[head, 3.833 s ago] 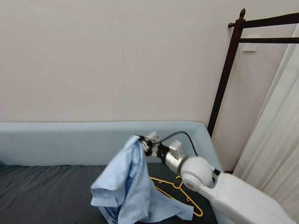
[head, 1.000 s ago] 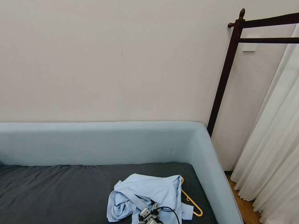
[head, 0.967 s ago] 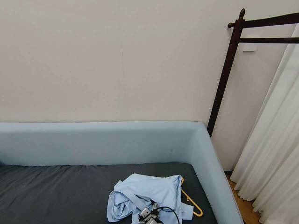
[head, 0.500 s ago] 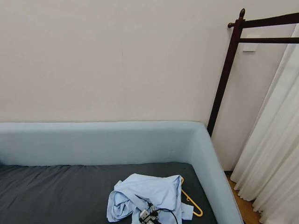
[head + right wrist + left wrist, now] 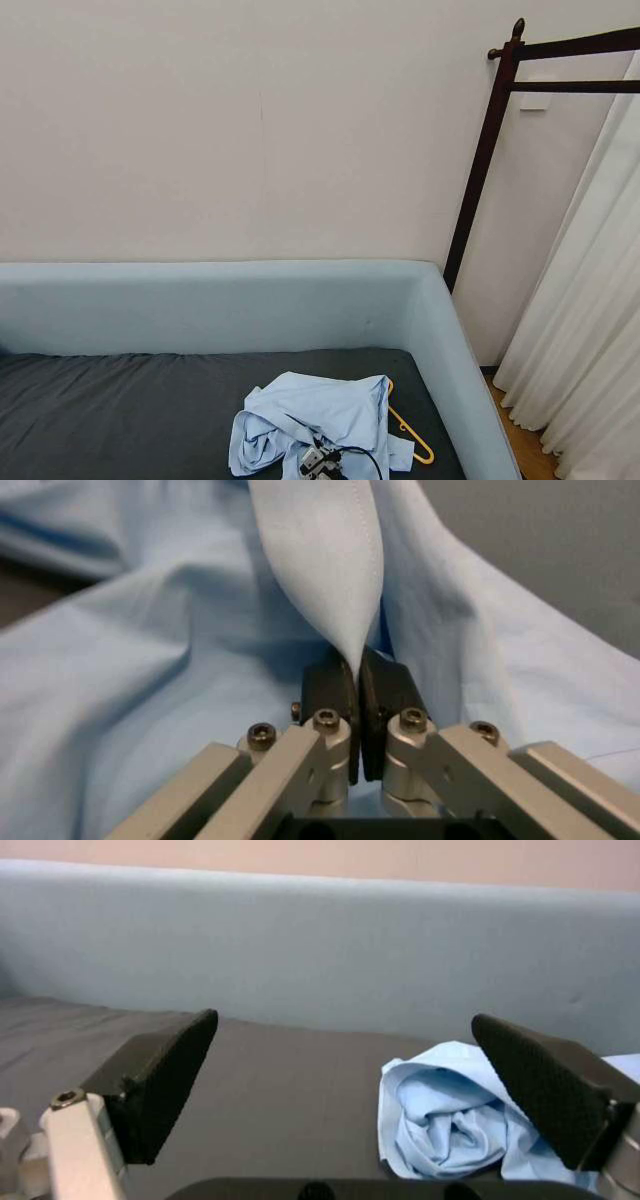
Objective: Pick up the clothes from the sofa and hang them on the clothes hanger.
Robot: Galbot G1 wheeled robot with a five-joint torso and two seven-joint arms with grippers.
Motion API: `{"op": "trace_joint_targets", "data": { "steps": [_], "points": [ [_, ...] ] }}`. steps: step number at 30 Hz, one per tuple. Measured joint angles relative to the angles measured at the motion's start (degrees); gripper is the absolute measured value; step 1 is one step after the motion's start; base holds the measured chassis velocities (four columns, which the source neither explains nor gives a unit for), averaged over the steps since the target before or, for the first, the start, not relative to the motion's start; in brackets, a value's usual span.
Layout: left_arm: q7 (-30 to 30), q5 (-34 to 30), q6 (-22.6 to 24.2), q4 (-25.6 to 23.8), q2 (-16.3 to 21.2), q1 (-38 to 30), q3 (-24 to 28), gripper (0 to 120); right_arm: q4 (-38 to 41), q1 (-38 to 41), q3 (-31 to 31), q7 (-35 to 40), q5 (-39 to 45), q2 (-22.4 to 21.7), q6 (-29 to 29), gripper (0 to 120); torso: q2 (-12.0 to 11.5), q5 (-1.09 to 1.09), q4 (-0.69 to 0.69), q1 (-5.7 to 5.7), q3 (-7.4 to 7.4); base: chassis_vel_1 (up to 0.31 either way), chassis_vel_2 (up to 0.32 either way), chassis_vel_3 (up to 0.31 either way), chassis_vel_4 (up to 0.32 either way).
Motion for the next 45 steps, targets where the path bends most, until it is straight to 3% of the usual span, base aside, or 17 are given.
{"op": "trace_joint_targets", "data": {
  "steps": [9, 15, 18, 25, 29, 36, 45],
  "points": [
    [0.0, -1.1, 2.0, 2.1, 2.1, -3.5, 0.3, 100, 16.3, 1.4, 0.1, -2.2, 8.9, -8.5, -1.5, 0, 0.0, 0.0, -0.01, 0.0, 0.0, 0.0, 0.0, 0.0, 0.0],
    [1.4, -4.8, 4.2, 5.0, 4.9, -6.8, 1.4, 100, 24.9, 4.5, 0.0, -1.8, 12.7, -12.2, -3.2, 0, 0.0, -0.01, 0.0, 0.0, 0.0, 0.0, 0.0, 0.0, 0.0],
    [2.9, -8.9, 5.7, 8.8, 7.8, -9.7, 2.8, 100, 28.7, 6.1, 0.4, -1.5, 14.4, -13.7, -4.5, 0, 0.0, -0.01, 0.0, 0.0, 0.0, 0.0, 0.0, 0.0, 0.0],
    [4.4, -15.4, 7.8, 17.7, 11.2, -16.9, 7.4, 100, 30.8, 6.3, 1.4, -0.9, 15.3, -15.3, -5.2, 0, 0.0, -0.02, 0.0, 0.0, 0.0, 0.0, 0.0, 0.0, 0.0],
    [5.8, -18.2, 9.1, 23.9, 12.6, -24.9, 11.2, 99, 31.7, 5.6, 2.4, -0.8, 15.8, -16.4, -5.7, 0, 0.0, -0.01, -0.03, -0.01, 0.0, 0.0, 0.0, 0.0, 0.0],
    [7.0, -18.2, 9.7, 29.1, 11.7, -29.6, 13.9, 98, 31.3, 7.1, 2.0, -1.0, 16.3, -15.7, -5.8, 0, 0.0, -0.01, 0.02, -0.01, 0.01, 0.0, 0.0, 0.0, 0.0],
    [10.2, -18.8, 10.2, 34.8, 9.9, -35.1, 16.9, 94, 30.5, 7.7, 3.0, -1.1, 17.4, -15.1, -6.1, 0, 0.0, -0.01, -0.01, 0.0, 0.0, 0.0, 0.0, 0.0, 0.0]
  ]
}}
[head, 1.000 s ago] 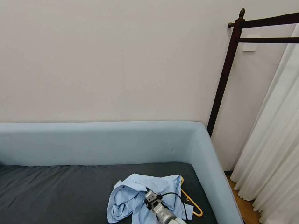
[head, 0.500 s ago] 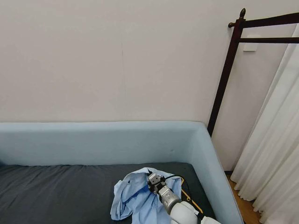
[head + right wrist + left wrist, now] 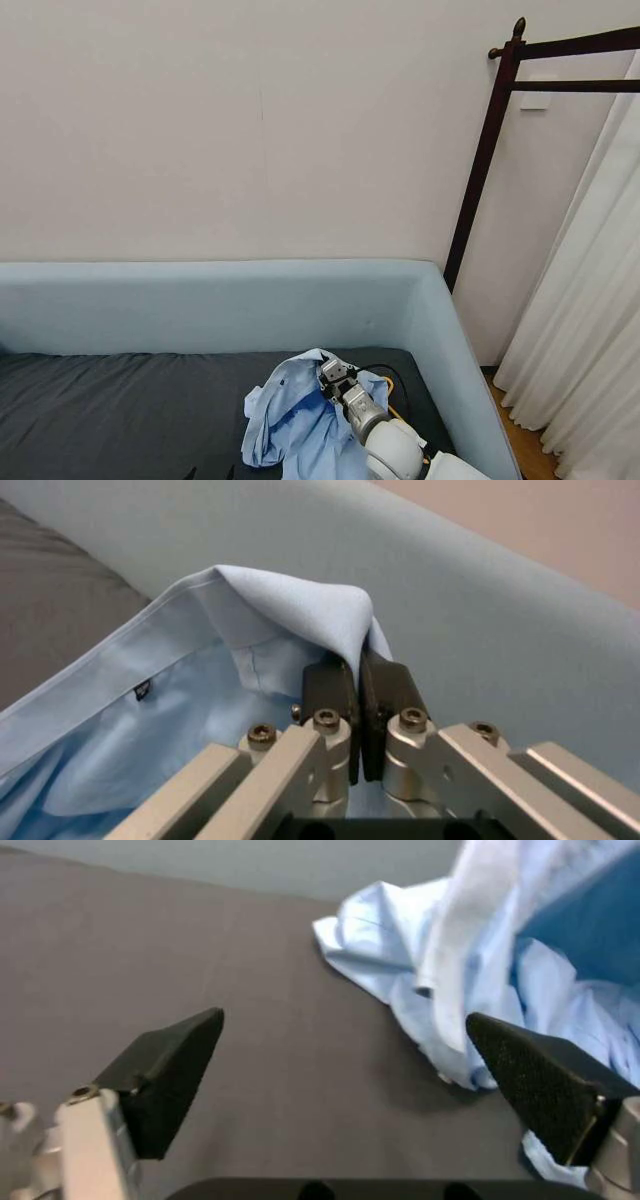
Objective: Pick up the clothes from the sofa and hang them on the clothes hanger.
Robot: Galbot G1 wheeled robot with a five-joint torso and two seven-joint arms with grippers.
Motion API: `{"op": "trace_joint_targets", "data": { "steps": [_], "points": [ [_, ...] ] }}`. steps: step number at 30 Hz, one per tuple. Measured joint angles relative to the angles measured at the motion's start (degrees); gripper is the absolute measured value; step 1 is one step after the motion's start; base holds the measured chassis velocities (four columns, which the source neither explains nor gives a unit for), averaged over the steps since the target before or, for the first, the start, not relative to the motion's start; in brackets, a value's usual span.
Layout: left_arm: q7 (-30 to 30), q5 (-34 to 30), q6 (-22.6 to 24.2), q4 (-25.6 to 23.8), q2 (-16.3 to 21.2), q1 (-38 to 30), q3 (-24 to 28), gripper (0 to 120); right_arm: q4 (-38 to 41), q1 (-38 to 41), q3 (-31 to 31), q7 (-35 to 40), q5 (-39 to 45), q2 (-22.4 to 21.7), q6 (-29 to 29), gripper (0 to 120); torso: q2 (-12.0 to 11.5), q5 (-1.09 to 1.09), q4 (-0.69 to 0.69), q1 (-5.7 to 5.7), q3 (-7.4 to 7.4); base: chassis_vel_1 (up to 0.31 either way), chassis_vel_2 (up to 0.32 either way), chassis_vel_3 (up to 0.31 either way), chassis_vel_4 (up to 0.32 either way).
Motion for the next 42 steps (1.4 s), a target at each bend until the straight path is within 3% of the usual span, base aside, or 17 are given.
{"op": "trace_joint_targets", "data": {
  "steps": [7, 10, 21, 31, 40, 42],
  "points": [
    [0.3, 3.0, -0.3, 2.5, -1.4, -2.4, 1.7, 78, 0.1, -0.1, -0.9, -0.1, -0.2, -0.2, 0.0, 0, 0.0, 0.01, 0.01, 0.0, 0.0, 0.0, 0.0, 0.0, 0.0],
    [0.1, 3.0, -0.1, 3.0, -1.9, -3.0, 1.9, 77, 0.1, 0.0, -1.2, -0.1, -0.2, -0.2, 0.0, 0, 0.0, 0.0, 0.0, 0.0, 0.0, 0.0, 0.0, 0.0, 0.0],
    [-0.4, 3.7, 0.5, 7.4, -5.0, -5.5, 2.4, 36, 0.6, 1.0, -2.6, 0.2, 0.5, 0.2, 0.0, 0, 0.0, -0.01, 0.0, 0.0, 0.0, 0.0, 0.0, 0.0, 0.0],
    [-0.5, 4.0, 1.0, 10.5, -6.5, -7.8, 2.7, 39, 1.0, 1.1, -2.8, 0.8, 1.0, 0.2, -0.3, 0, 0.0, 0.0, 0.01, 0.0, 0.0, 0.0, 0.0, 0.0, 0.0],
    [-0.3, 4.1, 0.4, 12.2, -6.9, -8.9, 2.2, 4, 1.1, 0.7, -2.5, 1.0, 1.1, -0.3, -0.2, 0, 0.0, 0.0, 0.01, 0.0, 0.0, 0.0, 0.0, 0.0, 0.0],
    [-0.2, 4.0, 0.1, 12.7, -7.2, -9.2, 1.9, 1, 1.2, 0.7, -2.4, 1.0, 1.2, -0.4, -0.2, 0, 0.0, 0.0, 0.01, 0.0, 0.0, 0.0, 0.0, 0.0, 0.0]
  ]
}}
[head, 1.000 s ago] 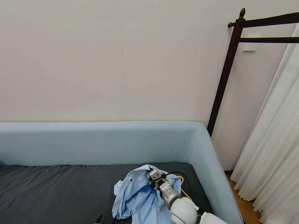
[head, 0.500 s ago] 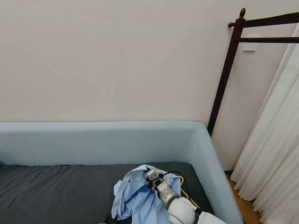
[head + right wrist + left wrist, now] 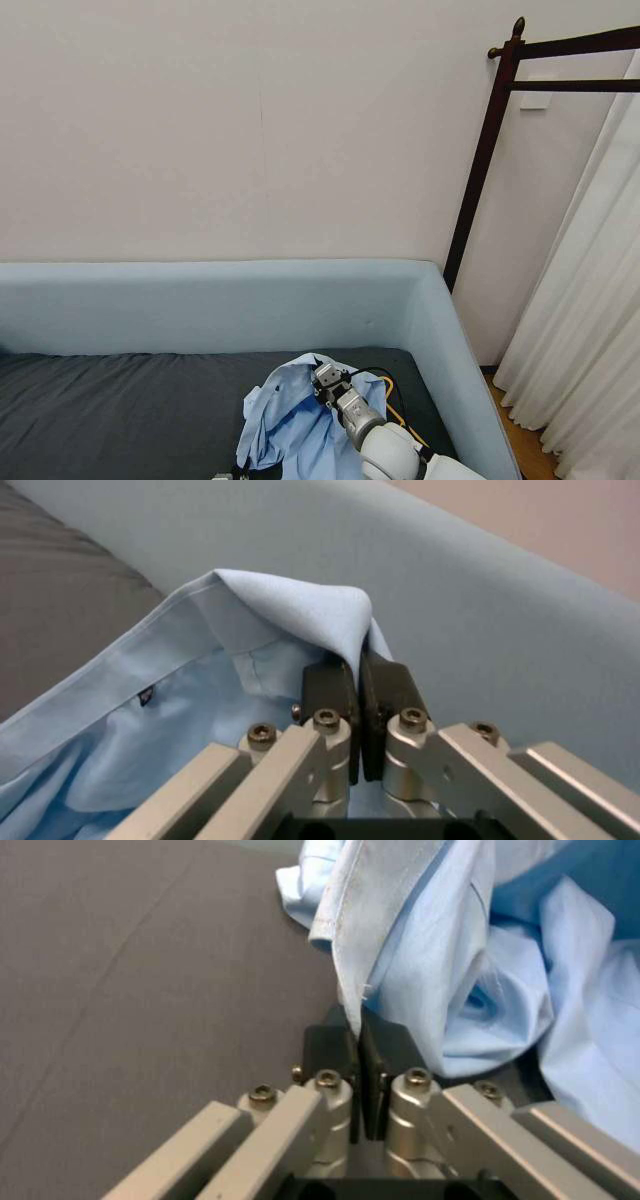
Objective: Pick up the clothes from the sofa and hang them on the clothes hanger.
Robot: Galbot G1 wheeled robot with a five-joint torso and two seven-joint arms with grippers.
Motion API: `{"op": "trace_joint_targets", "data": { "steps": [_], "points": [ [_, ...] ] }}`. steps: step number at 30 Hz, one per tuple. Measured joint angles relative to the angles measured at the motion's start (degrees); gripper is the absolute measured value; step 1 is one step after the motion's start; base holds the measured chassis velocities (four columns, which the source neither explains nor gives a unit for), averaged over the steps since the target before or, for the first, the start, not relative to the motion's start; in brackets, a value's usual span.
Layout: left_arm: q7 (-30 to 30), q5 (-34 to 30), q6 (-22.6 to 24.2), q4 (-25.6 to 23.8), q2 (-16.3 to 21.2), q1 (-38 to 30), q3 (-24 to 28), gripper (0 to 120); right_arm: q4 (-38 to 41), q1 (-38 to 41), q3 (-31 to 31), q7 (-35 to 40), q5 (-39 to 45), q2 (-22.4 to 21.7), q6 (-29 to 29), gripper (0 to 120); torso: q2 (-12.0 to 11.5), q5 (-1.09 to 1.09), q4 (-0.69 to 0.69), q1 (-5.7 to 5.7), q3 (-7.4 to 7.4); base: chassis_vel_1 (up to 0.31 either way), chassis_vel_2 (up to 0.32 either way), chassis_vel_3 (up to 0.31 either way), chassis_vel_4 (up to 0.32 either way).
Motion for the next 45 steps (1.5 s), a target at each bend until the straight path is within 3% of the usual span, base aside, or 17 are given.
{"op": "trace_joint_targets", "data": {
  "steps": [6, 9, 11, 12, 16, 17, 19, 20, 25, 26, 27, 28, 30, 32, 37, 41, 45],
  "points": [
    [-0.5, 0.0, -0.3, -2.1, -0.1, -0.1, -0.6, 0, 0.3, -0.6, 1.5, 0.2, 0.7, -0.9, 0.0, 0, 0.0, -0.01, -0.01, 0.0, 0.0, 0.0, 0.0, 0.0, 0.0],
    [-2.7, 0.0, 1.2, -8.1, 1.7, 1.3, -1.8, 0, 0.7, -1.0, 3.1, 0.9, 3.2, -1.8, -0.4, 0, 0.0, 0.0, -0.01, 0.0, 0.01, 0.0, 0.0, 0.0, 0.0],
    [-5.7, -0.1, 3.5, -15.2, 4.8, 2.3, -2.8, 0, 2.0, -0.5, 4.4, 1.7, 6.1, -2.6, -1.6, 0, 0.0, -0.01, -0.01, 0.0, 0.0, 0.0, 0.0, 0.0, 0.0],
    [-5.7, -0.1, 3.5, -15.2, 4.8, 2.3, -2.8, 0, 2.0, -0.5, 4.4, 1.7, 6.1, -2.6, -1.6, 0, 0.0, -0.01, -0.01, 0.0, 0.0, 0.0, 0.0, 0.0, 0.0],
    [-11.8, -3.7, 10.3, -29.5, 12.9, 1.9, -4.1, 0, 4.6, 3.8, 5.3, 4.0, 12.8, -4.0, -5.5, 0, 0.0, -0.02, -0.02, 0.0, 0.0, 0.0, 0.0, 0.0, 0.0],
    [-11.8, -3.7, 10.3, -29.5, 12.9, 1.9, -4.1, 0, 4.6, 3.8, 5.3, 4.0, 12.8, -4.0, -5.5, 0, 0.0, -0.02, -0.02, 0.0, 0.0, 0.0, 0.0, 0.0, 0.0],
    [-17.3, -12.1, 19.3, -43.1, 24.2, -5.1, -5.0, 0, 4.6, 14.1, 3.6, 6.2, 23.6, -3.5, -8.9, 0, 0.0, -0.04, 0.03, 0.0, 0.0, 0.0, 0.0, 0.0, 0.0],
    [-18.2, -14.9, 21.1, -44.9, 27.1, -8.7, -4.3, 0, 4.4, 17.4, 3.3, 6.4, 26.6, -3.4, -9.5, 0, 0.0, -0.02, 0.02, 0.0, 0.01, 0.0, 0.0, 0.0, 0.0],
    [-20.7, -23.2, 25.9, -46.4, 34.9, -21.2, 0.2, 0, 3.0, 25.4, 3.0, 6.4, 32.3, -3.1, -10.0, 0, 0.0, -0.03, 0.0, 0.01, 0.01, 0.0, 0.0, 0.0, 0.0],
    [-20.7, -23.2, 25.9, -46.4, 34.9, -21.2, 0.2, 0, 3.0, 25.4, 3.0, 6.4, 32.3, -3.1, -10.0, 0, 0.0, -0.03, 0.0, 0.01, 0.01, 0.0, 0.0, 0.0, 0.0],
    [-21.2, -26.1, 26.8, -45.6, 37.7, -27.5, 3.6, 0, 2.2, 28.4, 2.9, 6.1, 34.6, -3.0, -10.0, 0, 0.0, 0.01, -0.01, 0.01, 0.01, 0.0, 0.0, 0.0, 0.0],
    [-21.2, -26.1, 26.8, -45.6, 37.7, -27.5, 3.6, 0, 2.2, 28.4, 2.9, 6.1, 34.6, -3.0, -10.0, 0, 0.0, 0.01, -0.01, 0.01, 0.01, 0.0, 0.0, 0.0, 0.0],
    [-21.5, -30.5, 28.0, -41.2, 41.0, -42.3, 12.1, 0, 0.5, 34.4, 2.9, 4.1, 37.8, -3.4, -9.8, 0, 0.0, -0.01, 0.0, 0.01, 0.0, 0.0, 0.0, 0.0, 0.0],
    [-21.6, -31.3, 28.2, -37.5, 41.1, -51.1, 16.6, 0, -1.1, 37.8, 3.3, 2.9, 39.5, -3.5, -9.2, 0, 0.0, -0.01, 0.0, 0.01, 0.01, 0.0, 0.0, 0.0, 0.0],
    [-22.7, -32.8, 29.1, -33.8, 39.4, -61.2, 21.2, 0, -3.0, 42.1, 4.3, 1.2, 41.8, -3.8, -8.1, 0, 0.0, 0.0, -0.02, 0.02, 0.01, 0.0, 0.0, 0.0, 0.0],
    [-23.8, -33.8, 30.3, -37.6, 41.1, -60.9, 19.5, 0, -0.4, 42.4, 4.5, -1.7, 42.5, -6.4, -7.3, 0, 0.0, 0.0, -0.05, 0.02, 0.01, 0.0, 0.0, 0.0, 0.0],
    [-25.5, -33.0, 31.7, -49.1, 49.6, -47.0, 9.5, 0, 6.9, 39.4, 4.9, -5.4, 42.3, -10.8, -5.3, 0, 0.0, -0.02, 0.03, 0.0, -0.01, 0.0, 0.0, 0.0, 0.0]
  ]
}}
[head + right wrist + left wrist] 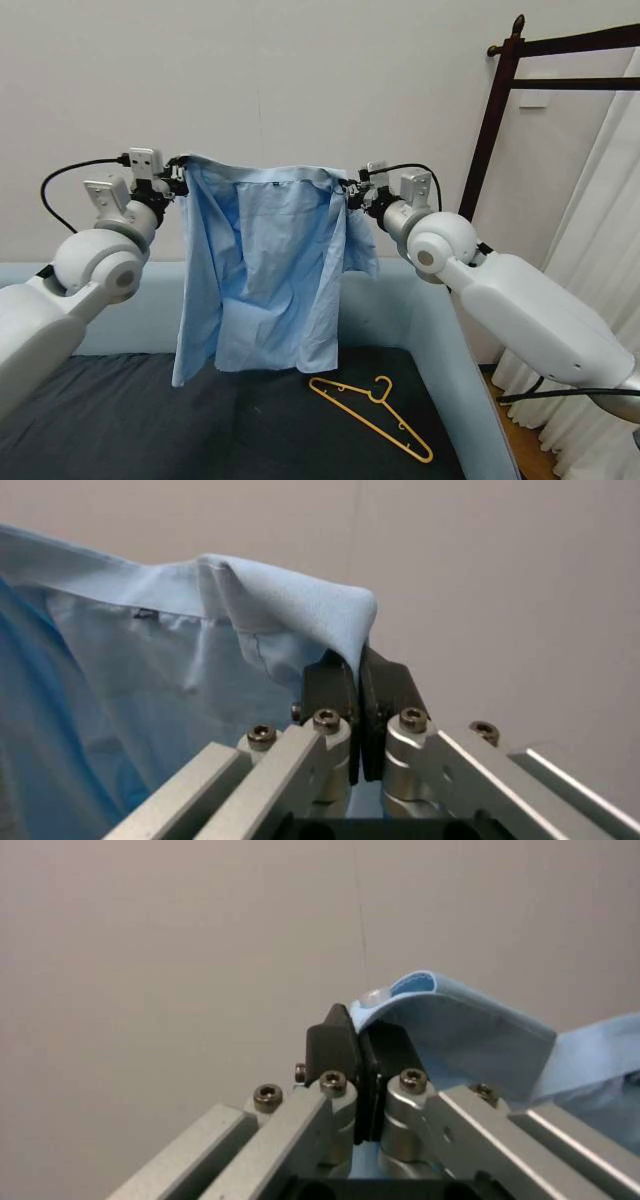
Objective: Pick up the clothes from the sofa and hang them on the clothes hanger.
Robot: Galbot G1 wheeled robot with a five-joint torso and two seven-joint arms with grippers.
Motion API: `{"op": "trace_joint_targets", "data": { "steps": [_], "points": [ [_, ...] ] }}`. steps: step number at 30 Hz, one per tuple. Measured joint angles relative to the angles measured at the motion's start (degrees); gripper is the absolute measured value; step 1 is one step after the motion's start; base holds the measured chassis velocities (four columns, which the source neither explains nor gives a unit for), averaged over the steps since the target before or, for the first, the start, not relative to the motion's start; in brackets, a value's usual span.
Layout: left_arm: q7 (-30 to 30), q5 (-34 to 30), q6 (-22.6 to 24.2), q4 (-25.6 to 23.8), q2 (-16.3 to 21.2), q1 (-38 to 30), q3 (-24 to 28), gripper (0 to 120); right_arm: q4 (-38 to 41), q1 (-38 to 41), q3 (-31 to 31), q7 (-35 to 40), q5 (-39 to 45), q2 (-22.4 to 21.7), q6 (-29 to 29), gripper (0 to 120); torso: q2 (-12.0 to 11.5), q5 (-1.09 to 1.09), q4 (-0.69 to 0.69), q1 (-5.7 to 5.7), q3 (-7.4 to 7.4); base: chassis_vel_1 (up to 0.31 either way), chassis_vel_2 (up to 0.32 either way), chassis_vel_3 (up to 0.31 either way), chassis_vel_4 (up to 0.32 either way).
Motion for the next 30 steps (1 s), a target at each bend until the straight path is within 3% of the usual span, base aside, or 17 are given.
{"op": "trace_joint_targets", "data": {
  "steps": [1, 6, 11, 16, 23, 27, 30],
  "points": [
    [0.0, 0.0, 0.0, 0.0, 0.0, 0.0, 0.0, 0, 0.0, 0.0, 0.0, 0.0, 0.0, 0.0, 0.0, 0, 0.0, 0.0, 0.0, 0.0, 0.0, 0.0, 0.0, 0.0, 0.0],
    [-2.9, 0.3, 2.1, -11.5, 6.8, 12.2, -10.9, 0, 9.4, -2.2, 2.3, 0.1, 3.6, -4.0, -0.2, 0, 0.0, 0.01, 0.02, -0.02, -0.02, 0.0, 0.0, 0.0, 0.0],
    [-5.1, -2.3, 4.6, -15.0, 10.2, 8.7, -11.3, 0, 13.9, -2.5, 4.8, 0.4, 8.8, -7.8, -1.1, 0, 0.0, 0.06, -0.07, -0.02, -0.02, 0.0, 0.0, 0.0, 0.0],
    [-5.9, -4.2, 6.5, -15.7, 13.2, 6.4, -10.5, 0, 15.1, -3.4, 6.6, 0.4, 13.8, -10.4, -1.7, 0, 0.0, 0.02, -0.03, -0.01, 0.0, 0.0, 0.0, 0.0, 0.0],
    [-7.9, -3.4, 8.1, -15.0, 11.0, 9.8, -9.5, 0, 13.9, -9.5, 8.1, 0.7, 13.2, -8.0, -1.6, 0, 0.0, 0.02, -0.03, -0.01, 0.0, 0.0, 0.0, 0.0, 0.0],
    [-9.4, -0.5, 8.8, -10.3, 7.6, 13.8, -8.7, 0, 11.1, -14.1, 8.3, 1.0, 9.6, -2.9, -0.9, 0, 0.0, 0.01, -0.02, 0.02, 0.02, 0.0, 0.0, 0.0, 0.0],
    [-9.6, 2.1, 8.8, -9.0, 6.1, 16.5, -8.8, 0, 10.7, -16.8, 8.7, 0.7, 8.4, -1.9, -1.0, 0, 0.0, 0.01, 0.01, 0.02, 0.01, 0.0, 0.0, 0.0, 0.0]
  ]
}}
